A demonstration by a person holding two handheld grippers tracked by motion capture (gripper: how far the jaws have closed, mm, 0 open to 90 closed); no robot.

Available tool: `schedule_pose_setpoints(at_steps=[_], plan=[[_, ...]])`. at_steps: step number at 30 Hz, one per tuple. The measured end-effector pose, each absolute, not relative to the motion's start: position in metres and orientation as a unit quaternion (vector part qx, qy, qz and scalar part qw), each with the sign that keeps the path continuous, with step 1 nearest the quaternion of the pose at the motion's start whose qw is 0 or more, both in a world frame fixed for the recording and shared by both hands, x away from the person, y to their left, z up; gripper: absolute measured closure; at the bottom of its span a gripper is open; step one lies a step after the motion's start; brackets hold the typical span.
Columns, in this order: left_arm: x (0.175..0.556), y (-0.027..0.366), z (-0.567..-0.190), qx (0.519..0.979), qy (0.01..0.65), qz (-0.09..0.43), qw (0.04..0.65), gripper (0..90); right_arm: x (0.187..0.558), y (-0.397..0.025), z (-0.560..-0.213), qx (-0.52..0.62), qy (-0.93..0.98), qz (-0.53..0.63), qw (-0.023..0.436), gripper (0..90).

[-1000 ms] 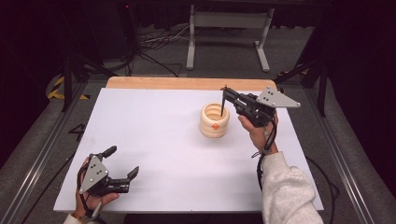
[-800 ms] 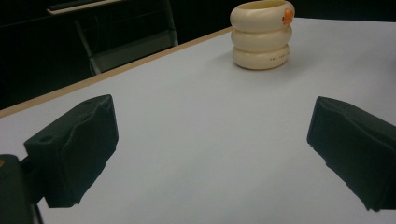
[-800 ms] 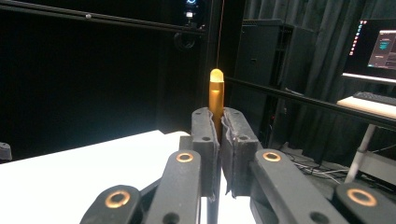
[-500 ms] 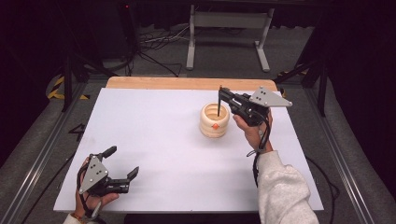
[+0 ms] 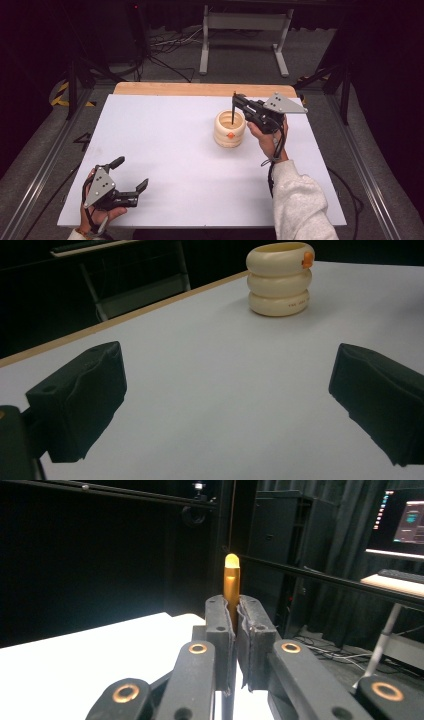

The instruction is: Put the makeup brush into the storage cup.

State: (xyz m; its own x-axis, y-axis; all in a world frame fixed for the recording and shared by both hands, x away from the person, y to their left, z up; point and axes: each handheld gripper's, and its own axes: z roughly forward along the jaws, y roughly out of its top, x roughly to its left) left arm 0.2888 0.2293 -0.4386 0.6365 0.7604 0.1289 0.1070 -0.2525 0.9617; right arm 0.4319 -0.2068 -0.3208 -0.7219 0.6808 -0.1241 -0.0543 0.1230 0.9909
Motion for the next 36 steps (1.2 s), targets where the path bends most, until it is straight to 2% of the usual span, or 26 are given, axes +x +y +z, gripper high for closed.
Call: schedule_pose_setpoints(at_steps=[20, 36], plan=[[0.290, 0.230, -0.440, 0.732, 0.297, 0.301, 0.534, 3.1, 0.445, -0.211, -0.345, 0.254, 0.688, 0.617, 0.286, 85.1], [0.290, 0.229, -0.440, 0.733, 0.296, 0.301, 0.533, 3.2, 0.442, -0.212, -0.364, 0.265, 0.690, 0.612, 0.282, 85.1]])
